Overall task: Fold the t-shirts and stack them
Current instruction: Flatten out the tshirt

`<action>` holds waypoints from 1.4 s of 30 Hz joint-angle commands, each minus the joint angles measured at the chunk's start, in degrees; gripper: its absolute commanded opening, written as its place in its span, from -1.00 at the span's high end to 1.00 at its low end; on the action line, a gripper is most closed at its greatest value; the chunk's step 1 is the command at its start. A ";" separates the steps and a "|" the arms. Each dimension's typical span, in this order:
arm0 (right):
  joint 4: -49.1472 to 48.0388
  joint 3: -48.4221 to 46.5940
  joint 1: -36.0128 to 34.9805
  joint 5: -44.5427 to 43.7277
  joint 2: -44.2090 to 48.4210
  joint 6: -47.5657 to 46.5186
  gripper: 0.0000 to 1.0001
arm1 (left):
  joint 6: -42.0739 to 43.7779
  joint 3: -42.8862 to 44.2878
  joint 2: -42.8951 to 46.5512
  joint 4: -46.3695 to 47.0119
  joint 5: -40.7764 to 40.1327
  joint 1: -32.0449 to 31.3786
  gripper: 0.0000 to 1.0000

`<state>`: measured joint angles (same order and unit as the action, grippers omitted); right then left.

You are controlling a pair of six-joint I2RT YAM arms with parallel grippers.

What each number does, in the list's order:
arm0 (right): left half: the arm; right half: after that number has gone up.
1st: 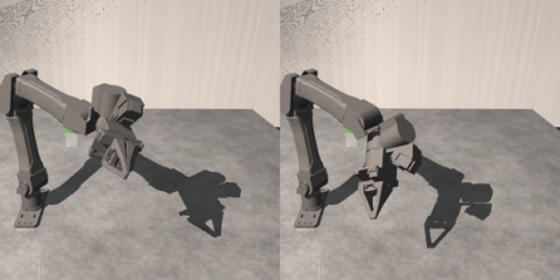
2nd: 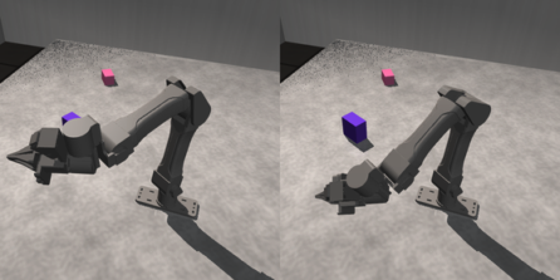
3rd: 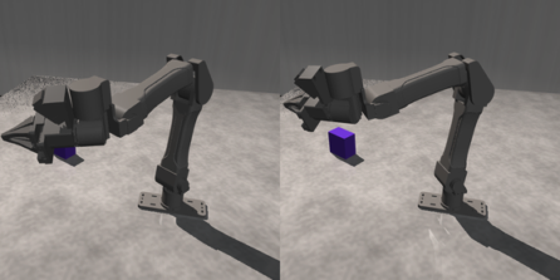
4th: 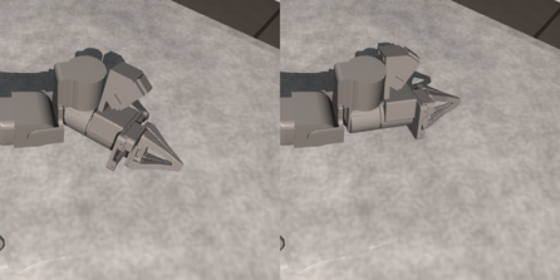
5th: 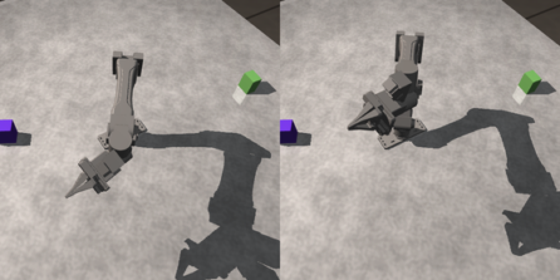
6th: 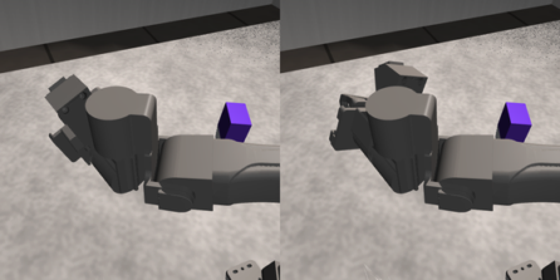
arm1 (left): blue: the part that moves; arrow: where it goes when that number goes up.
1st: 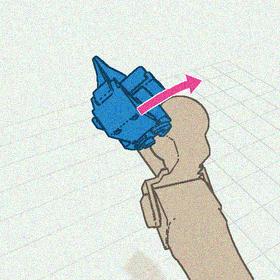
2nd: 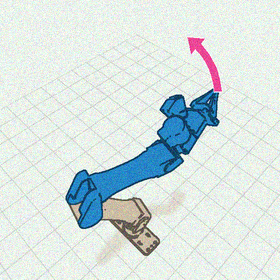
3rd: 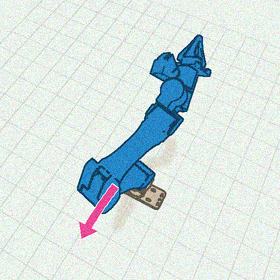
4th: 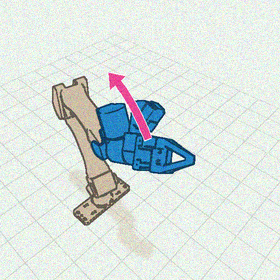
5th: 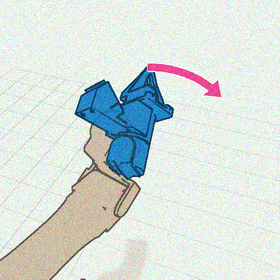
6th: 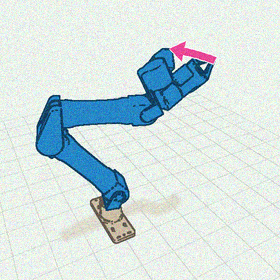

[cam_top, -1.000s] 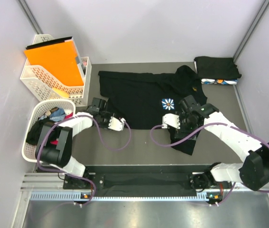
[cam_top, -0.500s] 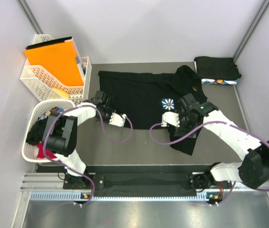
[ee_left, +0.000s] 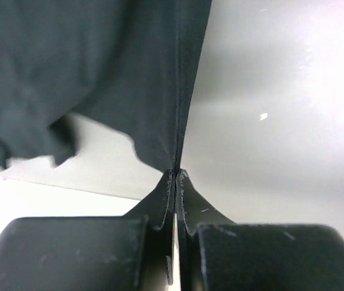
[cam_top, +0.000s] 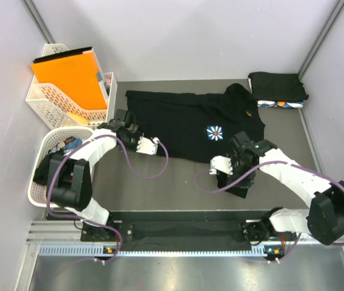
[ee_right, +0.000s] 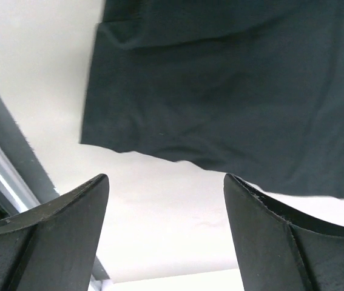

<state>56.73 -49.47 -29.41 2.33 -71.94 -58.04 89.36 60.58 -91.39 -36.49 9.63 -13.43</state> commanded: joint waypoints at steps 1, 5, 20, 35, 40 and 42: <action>-1.01 3.05 -0.65 3.20 3.03 -1.11 -0.54 | 0.20 2.26 3.24 -2.09 0.75 0.42 1.00; -1.62 7.19 -1.88 3.30 5.40 -2.60 -0.60 | -0.50 3.23 3.15 -2.71 -0.14 0.42 1.00; -5.48 15.19 -6.28 4.18 6.11 -1.29 -0.62 | -0.33 3.41 4.38 -2.18 -0.57 0.34 1.00; -15.77 16.34 -6.36 0.40 2.95 0.21 -0.27 | 0.46 1.74 7.11 -2.36 -0.75 0.34 1.00; -15.69 16.87 -6.36 -0.83 2.95 0.21 0.13 | 0.81 1.91 7.02 -1.92 -1.10 0.34 1.00; -15.42 16.69 -6.36 -1.18 2.95 0.12 0.24 | 0.81 2.00 6.76 -1.92 -1.10 0.34 1.00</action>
<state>45.17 -32.69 -34.87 2.15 -68.45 -57.65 89.21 61.93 -86.35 -37.67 8.88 -13.43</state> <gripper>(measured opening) 0.424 0.011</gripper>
